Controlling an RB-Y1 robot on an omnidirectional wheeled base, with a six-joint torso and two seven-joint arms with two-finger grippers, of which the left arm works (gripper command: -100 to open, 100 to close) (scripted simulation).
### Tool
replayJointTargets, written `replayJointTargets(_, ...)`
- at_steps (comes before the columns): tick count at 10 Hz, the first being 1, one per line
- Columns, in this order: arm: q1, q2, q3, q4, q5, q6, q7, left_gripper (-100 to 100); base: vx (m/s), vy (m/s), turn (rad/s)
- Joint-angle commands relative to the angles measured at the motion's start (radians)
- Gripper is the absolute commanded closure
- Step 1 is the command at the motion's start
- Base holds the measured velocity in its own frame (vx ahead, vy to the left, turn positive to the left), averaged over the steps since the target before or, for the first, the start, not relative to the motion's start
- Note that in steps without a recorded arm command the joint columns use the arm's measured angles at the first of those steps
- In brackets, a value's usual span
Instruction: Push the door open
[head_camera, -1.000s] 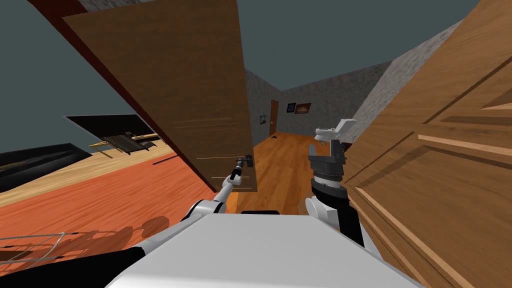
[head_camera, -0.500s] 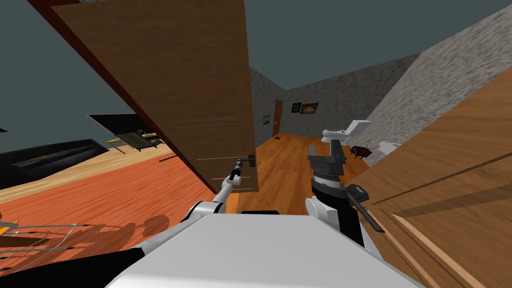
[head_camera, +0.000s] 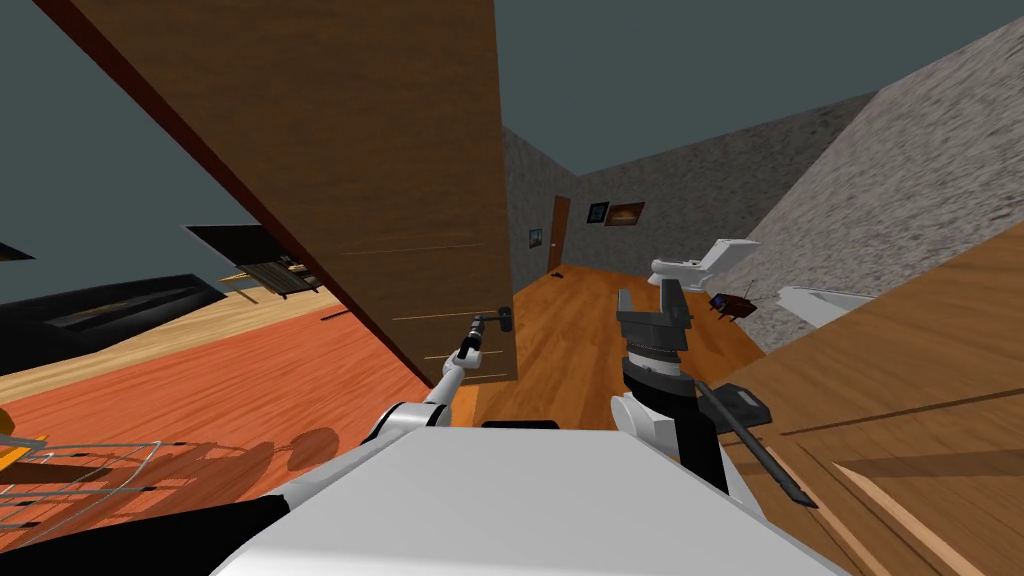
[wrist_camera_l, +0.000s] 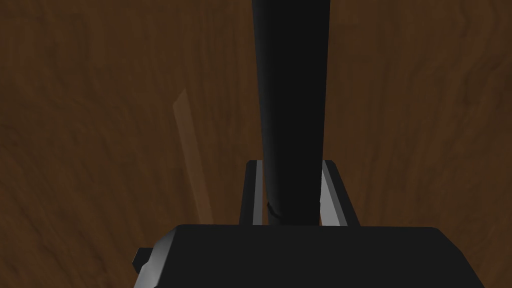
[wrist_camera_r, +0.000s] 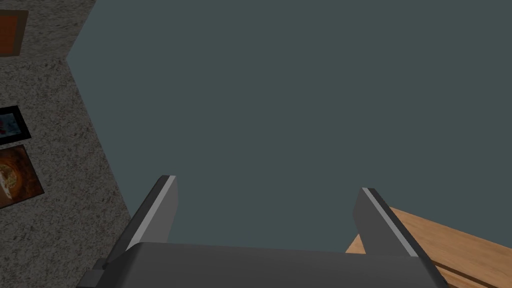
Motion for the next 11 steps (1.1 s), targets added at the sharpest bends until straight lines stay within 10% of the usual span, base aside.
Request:
replayJointTargets(1,0.0,0.008,0.027,-0.001,0.005,-0.001,-0.019,100,0.103,-0.017,0.125)
replayJointTargets(11,-0.004,-0.057,0.117,-0.009,0.016,0.0,-0.115,100,0.166,-0.084,0.132)
